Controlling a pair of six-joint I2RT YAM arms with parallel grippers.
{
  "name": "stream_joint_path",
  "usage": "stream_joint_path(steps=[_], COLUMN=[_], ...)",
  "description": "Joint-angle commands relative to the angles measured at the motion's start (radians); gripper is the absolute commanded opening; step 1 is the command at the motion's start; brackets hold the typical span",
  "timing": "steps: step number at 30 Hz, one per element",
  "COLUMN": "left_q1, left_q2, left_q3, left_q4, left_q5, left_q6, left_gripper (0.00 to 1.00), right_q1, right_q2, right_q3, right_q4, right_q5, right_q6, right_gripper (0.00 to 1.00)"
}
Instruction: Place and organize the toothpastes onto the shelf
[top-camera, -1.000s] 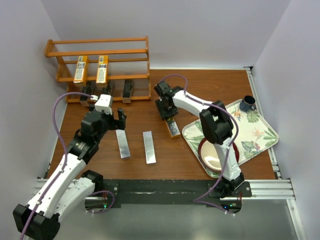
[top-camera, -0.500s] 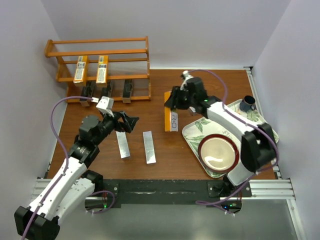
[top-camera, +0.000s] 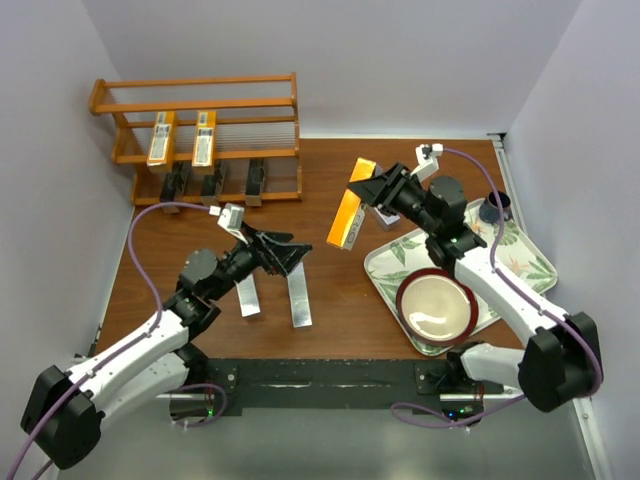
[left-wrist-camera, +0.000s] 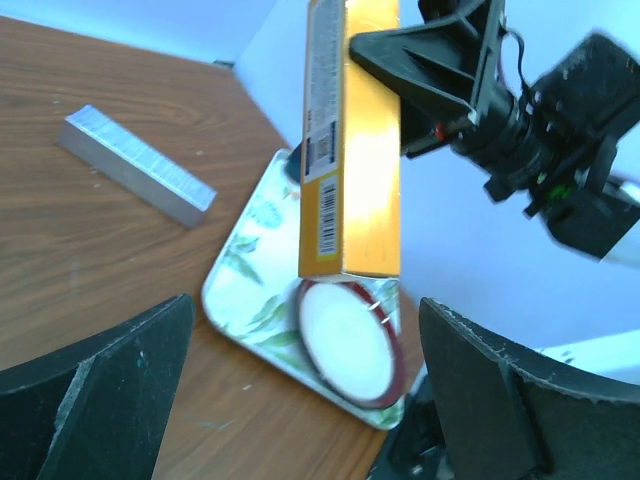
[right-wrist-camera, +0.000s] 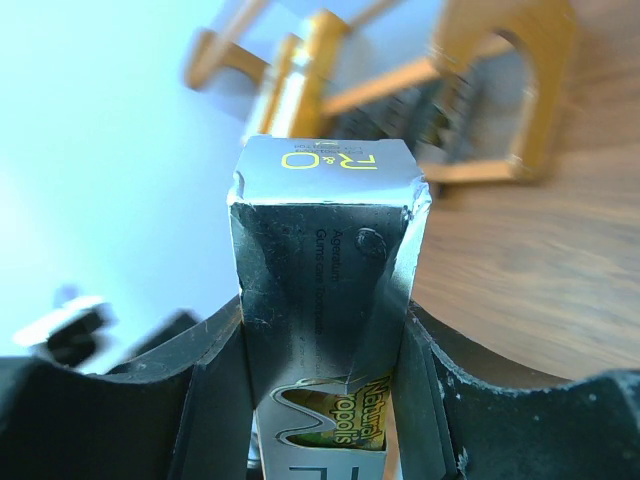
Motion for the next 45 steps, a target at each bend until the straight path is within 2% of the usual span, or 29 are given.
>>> stream_joint_path(steps=[1, 10, 23, 26, 31, 38, 44, 45], left_q1=[-0.051, -0.181, -0.233, -0.238, -0.242, -0.247, -0.245, -0.245], left_q2=[0.046, 0.229, 0.371, 0.401, 0.437, 0.496, 0.503, 0.502], left_q3=[-0.030, -0.017, 0.061, 0.101, 0.118, 0.136, 0.130, 0.124], left_q4=[0.276, 0.532, 0.615, 0.600, 0.629, 0.666, 0.702, 0.707], left_q5=[-0.067, -0.137, -0.213, -0.200, -0.193, -0.156, -0.151, -0.156], left_q6=[-0.171, -0.256, -0.323, -0.322, -0.348, -0.394, -0.423, -0.423], left_gripper=[1.00, 1.00, 0.97, 0.93, 0.80, 0.74, 0.56, 0.50], right_q1=[-0.005, -0.004, -0.005, -0.007, -0.005, -0.005, -0.005, -0.005], right_q2=[-0.088, -0.126, -0.124, -0.115, -0.105, -0.083, -0.078, -0.078], right_q3=[-0.045, -0.088, -0.113, -0.119, -0.123, -0.129, -0.137, -0.139], right_q4=[0.183, 0.255, 0.291, 0.306, 0.321, 0.364, 0.370, 0.369], right_q5=[0.008, 0.011, -0.014, -0.020, -0.024, -0.047, -0.060, -0.063], right_q6=[0.133, 0.213, 0.230, 0.236, 0.238, 0.259, 0.250, 0.249], right_gripper=[0.36, 0.37, 0.37, 0.37, 0.37, 0.37, 0.40, 0.41])
